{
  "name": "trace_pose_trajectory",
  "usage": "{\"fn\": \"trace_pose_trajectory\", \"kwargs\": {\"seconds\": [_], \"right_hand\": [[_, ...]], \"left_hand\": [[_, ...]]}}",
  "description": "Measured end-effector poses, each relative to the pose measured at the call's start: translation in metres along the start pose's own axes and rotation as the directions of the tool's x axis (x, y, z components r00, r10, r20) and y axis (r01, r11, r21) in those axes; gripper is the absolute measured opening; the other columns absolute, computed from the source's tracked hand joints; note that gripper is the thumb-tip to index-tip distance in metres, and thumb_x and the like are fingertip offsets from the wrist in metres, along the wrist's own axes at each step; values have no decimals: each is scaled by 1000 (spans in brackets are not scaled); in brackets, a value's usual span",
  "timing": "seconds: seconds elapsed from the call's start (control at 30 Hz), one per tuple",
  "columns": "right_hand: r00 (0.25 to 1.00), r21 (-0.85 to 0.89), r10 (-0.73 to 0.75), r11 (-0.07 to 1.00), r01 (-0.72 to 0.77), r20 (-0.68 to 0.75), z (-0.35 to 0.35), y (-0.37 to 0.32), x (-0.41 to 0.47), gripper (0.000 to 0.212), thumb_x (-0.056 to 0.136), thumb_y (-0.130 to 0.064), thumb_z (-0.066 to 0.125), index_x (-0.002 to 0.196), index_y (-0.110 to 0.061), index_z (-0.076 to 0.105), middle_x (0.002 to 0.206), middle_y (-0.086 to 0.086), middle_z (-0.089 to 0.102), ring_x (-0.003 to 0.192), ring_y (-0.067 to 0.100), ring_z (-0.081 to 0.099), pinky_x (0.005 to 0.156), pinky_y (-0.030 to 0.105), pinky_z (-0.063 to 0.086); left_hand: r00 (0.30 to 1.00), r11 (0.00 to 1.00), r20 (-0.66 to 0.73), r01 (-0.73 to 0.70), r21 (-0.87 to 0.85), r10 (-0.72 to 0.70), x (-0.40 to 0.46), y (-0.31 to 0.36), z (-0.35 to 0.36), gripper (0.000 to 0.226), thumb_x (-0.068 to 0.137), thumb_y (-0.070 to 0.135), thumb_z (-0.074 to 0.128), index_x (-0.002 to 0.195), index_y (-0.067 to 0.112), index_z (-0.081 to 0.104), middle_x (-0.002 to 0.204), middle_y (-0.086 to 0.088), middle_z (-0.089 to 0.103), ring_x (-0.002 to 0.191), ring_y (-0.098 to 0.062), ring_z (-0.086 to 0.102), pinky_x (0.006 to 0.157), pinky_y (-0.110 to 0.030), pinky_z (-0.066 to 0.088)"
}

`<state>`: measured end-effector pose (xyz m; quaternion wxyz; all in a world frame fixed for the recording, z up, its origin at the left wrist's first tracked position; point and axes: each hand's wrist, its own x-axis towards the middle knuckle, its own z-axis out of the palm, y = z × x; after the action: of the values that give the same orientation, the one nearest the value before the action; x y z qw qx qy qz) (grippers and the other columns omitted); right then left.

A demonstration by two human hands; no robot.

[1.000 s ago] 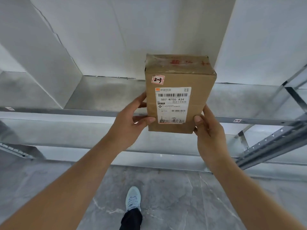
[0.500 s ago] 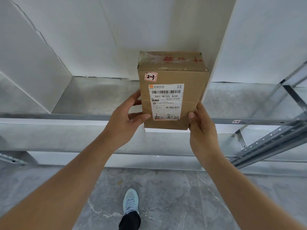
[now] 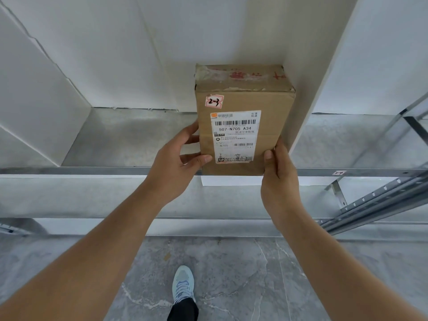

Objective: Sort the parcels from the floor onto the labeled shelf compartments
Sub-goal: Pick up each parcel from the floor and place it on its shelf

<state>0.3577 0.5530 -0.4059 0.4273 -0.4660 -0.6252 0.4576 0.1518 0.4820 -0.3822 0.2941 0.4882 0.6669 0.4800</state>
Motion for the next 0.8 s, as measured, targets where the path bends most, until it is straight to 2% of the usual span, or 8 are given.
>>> {"fn": "trace_pose_trajectory", "kwargs": {"seconds": [0.13, 0.23, 0.37, 0.53, 0.67, 0.8], "right_hand": [[1000, 7, 7, 1000, -7, -5, 7, 0, 11, 47, 113, -19, 34, 156, -38, 40, 133, -35, 57, 120, -19, 48, 91, -3, 36], [1000, 16, 1, 1000, -1, -17, 14, 1, 17, 47, 114, -21, 33, 157, -38, 37, 130, -45, 50, 121, -24, 45, 93, -4, 34], [998, 33, -4, 999, 6, -55, 23, 1, 26, 46, 114, -20, 32, 158, -33, 39, 134, -39, 50, 123, -23, 44, 95, -4, 33], [997, 32, 7, 999, -4, -81, 28, 2, 35, 46, 114, -20, 32, 157, -34, 39, 133, -37, 52, 121, -22, 46, 96, -3, 33], [994, 28, 28, 999, -25, -106, 30, 4, 39, 45, 114, -22, 33, 157, -34, 39, 136, -32, 54, 121, -21, 46, 99, -2, 33], [992, 39, 8, 999, -3, -129, 33, 4, 38, 45, 114, -19, 32, 157, -29, 39, 145, -21, 54, 132, -9, 47, 111, 10, 34]], "left_hand": [[1000, 1000, -5, 18, -7, -18, 14, -2, -3, 66, 92, 16, 78, 148, 39, 50, 130, 18, 67, 114, -15, 71, 91, -33, 62], [1000, 1000, -1, 12, -15, -12, 22, -3, -5, 65, 91, 15, 79, 146, 38, 51, 130, 17, 67, 114, -14, 71, 90, -30, 62], [1000, 1000, 9, 24, -18, -24, 33, -2, -7, 65, 91, 16, 79, 145, 37, 50, 132, 15, 67, 115, -18, 71, 92, -34, 62], [1000, 999, 6, 23, -40, -23, 41, -2, -7, 64, 91, 16, 79, 144, 36, 51, 133, 15, 66, 114, -17, 71, 82, -23, 62], [1000, 999, 6, 8, -44, -8, 43, -5, -6, 62, 90, 18, 80, 143, 36, 51, 134, 16, 66, 114, -15, 71, 90, -23, 60], [999, 997, -23, -49, -54, 48, 41, -8, -4, 54, 91, 14, 79, 138, 26, 55, 133, 12, 67, 126, -11, 63, 96, -23, 58]]}}
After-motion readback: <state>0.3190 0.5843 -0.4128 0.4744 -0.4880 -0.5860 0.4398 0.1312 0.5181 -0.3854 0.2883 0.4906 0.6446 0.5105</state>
